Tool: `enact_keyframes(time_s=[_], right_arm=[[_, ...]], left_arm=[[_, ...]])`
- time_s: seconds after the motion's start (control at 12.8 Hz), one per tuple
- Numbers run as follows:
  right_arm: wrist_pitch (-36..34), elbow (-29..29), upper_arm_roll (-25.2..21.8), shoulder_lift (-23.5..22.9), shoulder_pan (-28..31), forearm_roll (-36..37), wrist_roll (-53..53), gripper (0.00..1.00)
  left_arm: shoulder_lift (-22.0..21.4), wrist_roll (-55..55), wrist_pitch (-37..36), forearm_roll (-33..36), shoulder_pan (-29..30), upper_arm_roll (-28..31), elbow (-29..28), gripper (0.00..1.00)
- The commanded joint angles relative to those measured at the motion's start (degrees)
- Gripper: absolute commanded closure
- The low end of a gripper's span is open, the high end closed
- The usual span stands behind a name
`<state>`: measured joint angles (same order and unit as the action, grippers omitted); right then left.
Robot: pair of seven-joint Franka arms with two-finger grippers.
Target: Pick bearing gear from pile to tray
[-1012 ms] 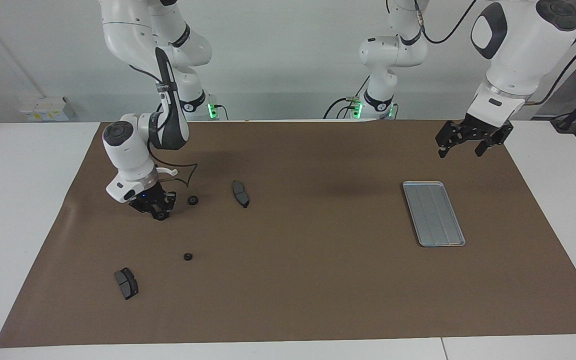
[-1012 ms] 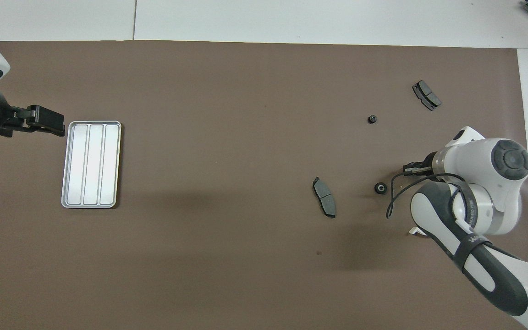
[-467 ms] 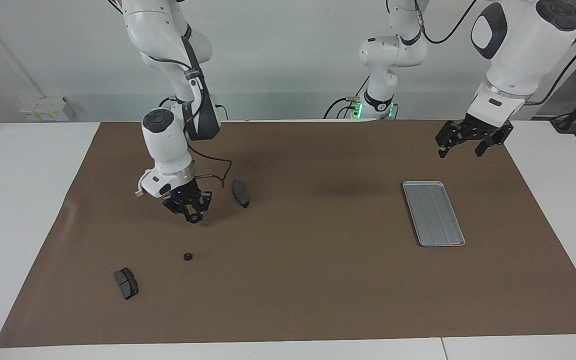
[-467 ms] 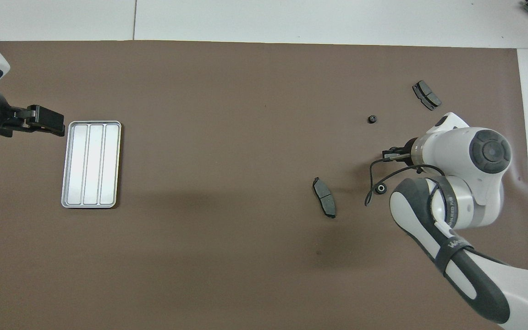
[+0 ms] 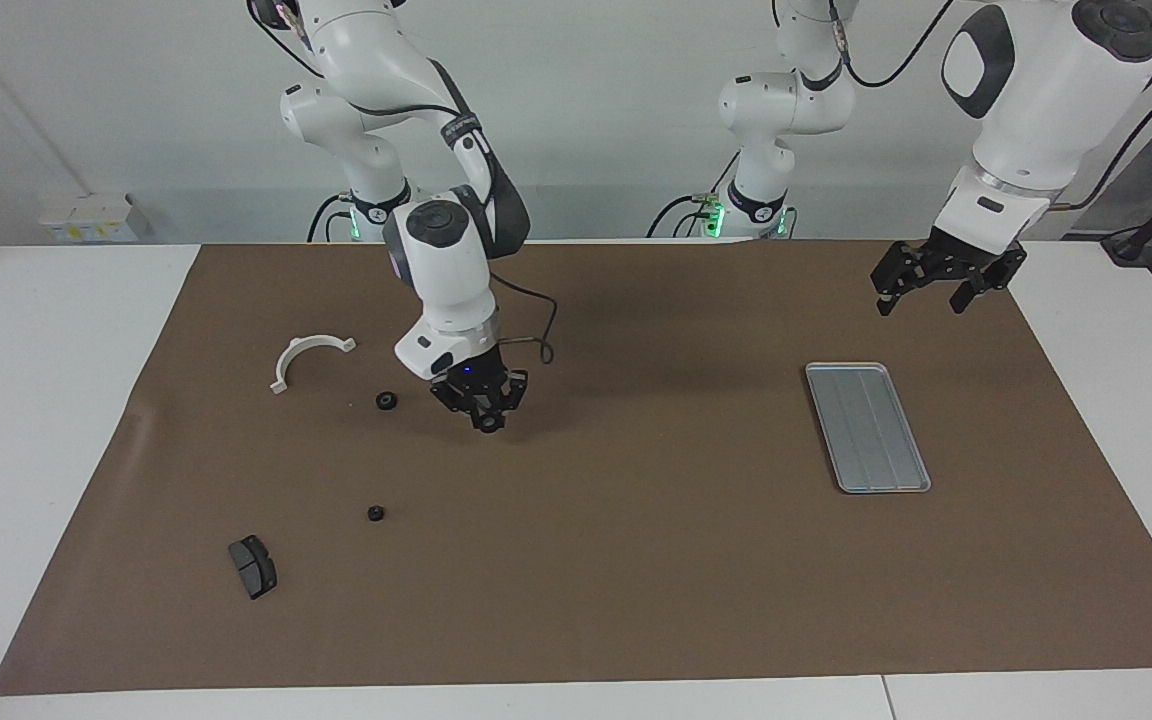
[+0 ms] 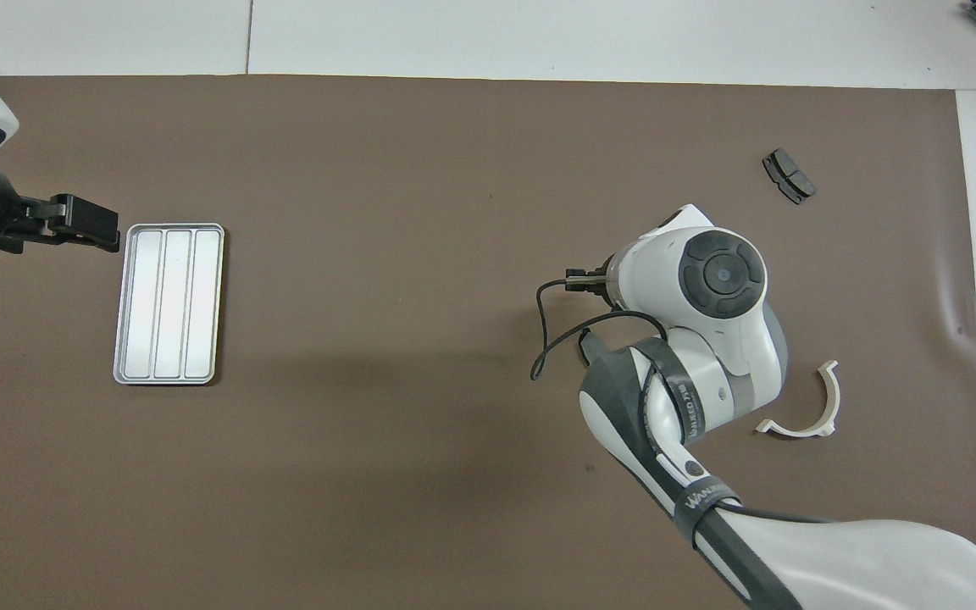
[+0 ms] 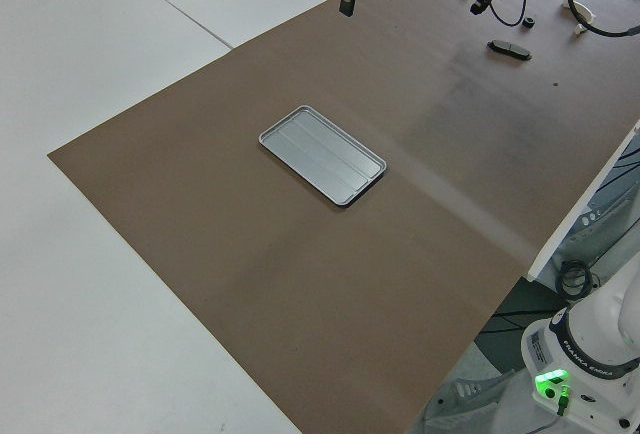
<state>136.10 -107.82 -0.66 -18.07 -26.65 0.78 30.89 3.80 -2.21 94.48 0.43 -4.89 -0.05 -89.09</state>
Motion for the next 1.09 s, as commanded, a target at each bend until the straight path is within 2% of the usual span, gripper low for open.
enact_keyframes(time_s=[0.0, 0.16, 0.31, 0.47, 0.7, 0.78, 0.93, 1.01], right_arm=[[-5.6, 12.7, -0.2, -8.1, -2.4, 4.0, 8.4, 1.00], [-7.1, 19.1, -0.2, -13.5, -5.6, 4.9, 13.4, 1.00], [-7.2, 20.3, -0.2, -15.7, -6.7, 5.0, 15.6, 1.00], [-6.7, 24.6, -0.1, -19.1, -8.0, 4.9, 17.4, 1.00], [-6.1, 24.0, -0.1, -18.9, -9.3, 4.1, 17.5, 0.98], [-6.3, 23.2, 0.0, -18.9, -10.3, 4.0, 17.5, 0.87], [-5.9, 21.5, 0.0, -18.3, -10.9, 4.0, 17.5, 0.74], [-6.0, 21.0, 0.2, -18.1, -10.9, 4.1, 17.5, 0.62]], left_arm=[[-0.6, 0.0, -0.5, -0.6, 0.6, -0.2, 0.0, 0.00], [-0.6, 0.1, -0.5, -0.6, 0.5, -0.1, 0.0, 0.00], [-0.6, -0.1, -0.8, -0.6, 0.5, -0.2, 0.0, 0.00], [-0.6, 0.3, -0.4, -0.6, 0.4, -0.3, 0.2, 0.00], [-1.2, -0.1, -0.2, -0.9, 0.3, -0.7, 0.3, 0.00], [-1.2, -0.2, 0.1, -0.9, -0.4, -0.9, 0.3, 0.00], [-1.2, -0.9, -0.1, -0.8, -1.6, -2.2, 0.3, 0.00], [-1.2, -3.1, 0.3, -0.8, -2.6, -2.8, 0.4, 0.00]])
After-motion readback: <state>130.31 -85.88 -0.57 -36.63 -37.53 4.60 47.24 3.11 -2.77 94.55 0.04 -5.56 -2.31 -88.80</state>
